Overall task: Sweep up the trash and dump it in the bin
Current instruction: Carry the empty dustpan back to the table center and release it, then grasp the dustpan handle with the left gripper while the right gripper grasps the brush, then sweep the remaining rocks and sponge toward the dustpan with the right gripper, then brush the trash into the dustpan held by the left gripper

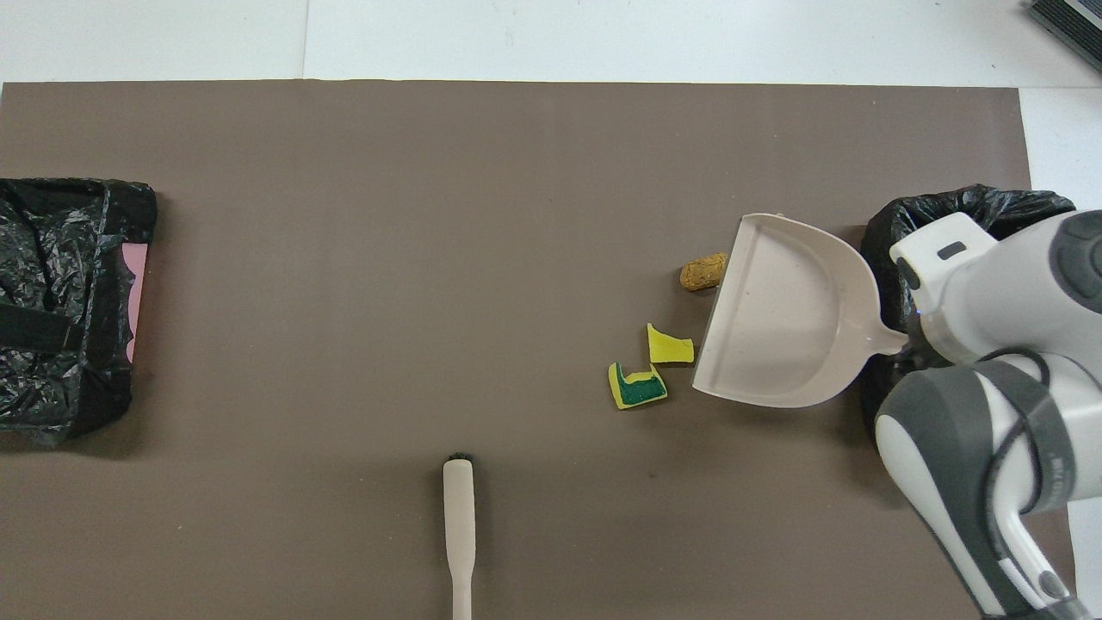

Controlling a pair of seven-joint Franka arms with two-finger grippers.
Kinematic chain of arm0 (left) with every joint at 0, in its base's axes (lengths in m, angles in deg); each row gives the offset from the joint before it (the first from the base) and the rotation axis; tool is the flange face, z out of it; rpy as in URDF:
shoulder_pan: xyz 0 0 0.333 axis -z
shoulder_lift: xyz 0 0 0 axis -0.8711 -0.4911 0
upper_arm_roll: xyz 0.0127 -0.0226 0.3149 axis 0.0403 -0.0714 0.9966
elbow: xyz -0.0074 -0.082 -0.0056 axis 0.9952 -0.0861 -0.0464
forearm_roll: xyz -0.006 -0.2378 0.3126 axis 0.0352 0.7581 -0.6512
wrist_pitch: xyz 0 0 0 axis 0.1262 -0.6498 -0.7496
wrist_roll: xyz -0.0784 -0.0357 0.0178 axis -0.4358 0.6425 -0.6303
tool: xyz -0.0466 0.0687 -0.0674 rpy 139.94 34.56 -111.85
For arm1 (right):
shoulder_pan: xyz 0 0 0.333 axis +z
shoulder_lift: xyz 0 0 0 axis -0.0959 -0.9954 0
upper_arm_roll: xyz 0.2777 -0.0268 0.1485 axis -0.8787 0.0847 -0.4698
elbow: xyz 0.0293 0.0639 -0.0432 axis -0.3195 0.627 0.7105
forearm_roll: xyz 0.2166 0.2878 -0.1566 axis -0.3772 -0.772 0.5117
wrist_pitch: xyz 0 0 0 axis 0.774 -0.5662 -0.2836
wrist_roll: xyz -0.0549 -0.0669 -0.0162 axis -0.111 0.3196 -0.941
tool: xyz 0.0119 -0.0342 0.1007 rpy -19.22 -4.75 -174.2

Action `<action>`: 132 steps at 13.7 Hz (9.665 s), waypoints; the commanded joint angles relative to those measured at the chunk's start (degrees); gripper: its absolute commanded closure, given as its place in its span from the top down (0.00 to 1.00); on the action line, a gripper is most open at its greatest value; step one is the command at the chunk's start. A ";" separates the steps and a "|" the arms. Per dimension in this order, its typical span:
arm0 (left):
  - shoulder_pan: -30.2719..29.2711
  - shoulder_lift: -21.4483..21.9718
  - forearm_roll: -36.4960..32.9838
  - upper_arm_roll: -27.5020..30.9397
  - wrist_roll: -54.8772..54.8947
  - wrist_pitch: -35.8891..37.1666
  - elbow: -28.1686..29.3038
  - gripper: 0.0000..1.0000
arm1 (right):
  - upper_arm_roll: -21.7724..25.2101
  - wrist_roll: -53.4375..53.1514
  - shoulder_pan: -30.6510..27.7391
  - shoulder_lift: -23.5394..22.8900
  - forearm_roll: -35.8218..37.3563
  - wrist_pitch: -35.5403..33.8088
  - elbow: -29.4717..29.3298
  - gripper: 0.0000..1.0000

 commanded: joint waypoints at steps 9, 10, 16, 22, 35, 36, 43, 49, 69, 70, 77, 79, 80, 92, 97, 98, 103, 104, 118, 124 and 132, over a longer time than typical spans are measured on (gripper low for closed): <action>-6.26 -3.16 3.27 -4.53 0.18 0.36 -3.28 1.00 | 0.17 -56.32 16.32 -16.43 -16.47 1.77 -14.78 0.00; -6.00 -3.79 3.28 -4.45 0.18 0.97 -4.16 1.00 | 0.17 -60.64 17.55 -19.85 -17.80 0.46 -18.90 0.00; -2.40 -2.92 -0.23 -3.74 -0.18 -1.04 -3.65 1.00 | -0.53 -77.26 21.95 -37.35 -21.77 -6.85 -41.41 0.00; -2.66 -2.47 -0.85 -3.04 0.09 -0.69 -3.38 1.00 | -4.14 -82.39 22.05 -40.28 -23.44 -5.89 -44.96 0.69; -2.22 -2.47 -0.85 -2.95 0.09 -0.69 -3.30 1.00 | -4.14 -84.84 29.77 -18.77 -22.74 -2.31 -17.40 1.00; -2.22 -2.47 -0.85 -2.95 0.09 -0.69 -3.38 1.00 | -4.14 -87.29 32.13 -16.48 -22.82 2.77 -12.49 1.00; -2.31 -2.47 -0.85 -2.95 0.09 -0.69 -3.38 1.00 | -4.23 -97.32 43.30 -8.99 -23.53 17.65 4.16 1.00; -2.13 -2.04 -0.68 -3.56 -0.35 -0.42 -2.77 1.00 | -4.32 -99.00 47.01 -10.66 -23.53 23.12 7.16 0.81; -2.05 -5.87 2.14 -33.52 -29.07 -39.96 29.84 1.00 | -4.58 -95.23 30.77 -0.47 -24.51 -4.55 4.79 0.00; -2.05 -7.82 2.05 -34.93 -31.88 -41.98 29.84 1.00 | -4.49 -93.92 28.57 -0.03 -22.93 -5.96 4.53 0.00; 1.03 -17.50 -4.10 -35.38 -41.84 -51.23 30.19 1.00 | -4.67 -79.87 12.13 -3.36 -12.83 -7.64 0.66 0.00; 1.12 -17.33 -4.10 -35.47 -41.49 -51.32 31.86 0.93 | -4.67 -74.50 8.44 -4.32 -8.87 -5.72 0.57 0.00; 1.21 -17.07 -4.10 -35.47 -41.48 -51.23 32.64 0.88 | -4.67 -71.87 6.68 -4.68 -6.24 -4.40 0.57 0.00; -0.46 -15.75 -11.40 -35.38 -33.11 -43.16 28.70 0.00 | -4.67 -51.81 -7.93 -17.69 14.27 8.18 -7.00 0.00; -2.47 -13.55 -11.31 -35.21 -7.53 -34.02 28.79 0.00 | -5.11 -51.10 -5.20 -16.46 8.76 7.13 -4.36 0.00; -3.27 -13.55 -11.31 -35.21 -0.95 -32.78 28.79 0.00 | -5.11 -51.19 -4.68 -15.94 7.16 7.04 -3.40 0.00; -4.77 -12.94 -11.31 -35.21 25.11 -31.19 29.75 0.00 | -5.11 -57.68 -1.16 -13.83 0.65 4.16 -0.84 0.00; -5.55 -12.58 -11.31 -35.21 26.70 -31.36 30.62 0.00 | -5.11 -58.21 -0.63 -13.56 0.47 3.01 -0.66 0.00; -5.91 -8.54 -11.22 -35.03 32.00 -36.46 39.24 0.00 | -5.46 -64.64 16.32 -15.76 -19.57 8.79 -4.00 0.00; -6.26 -8.36 -11.22 -34.94 28.30 -36.73 39.60 0.00 | -8.26 -51.28 17.21 -14.88 -34.07 5.73 -5.49 0.00; -6.18 -8.27 -11.31 -35.03 28.30 -37.17 40.30 0.00 | -7.13 -59.08 11.77 -8.38 -19.69 -7.73 -3.14 0.00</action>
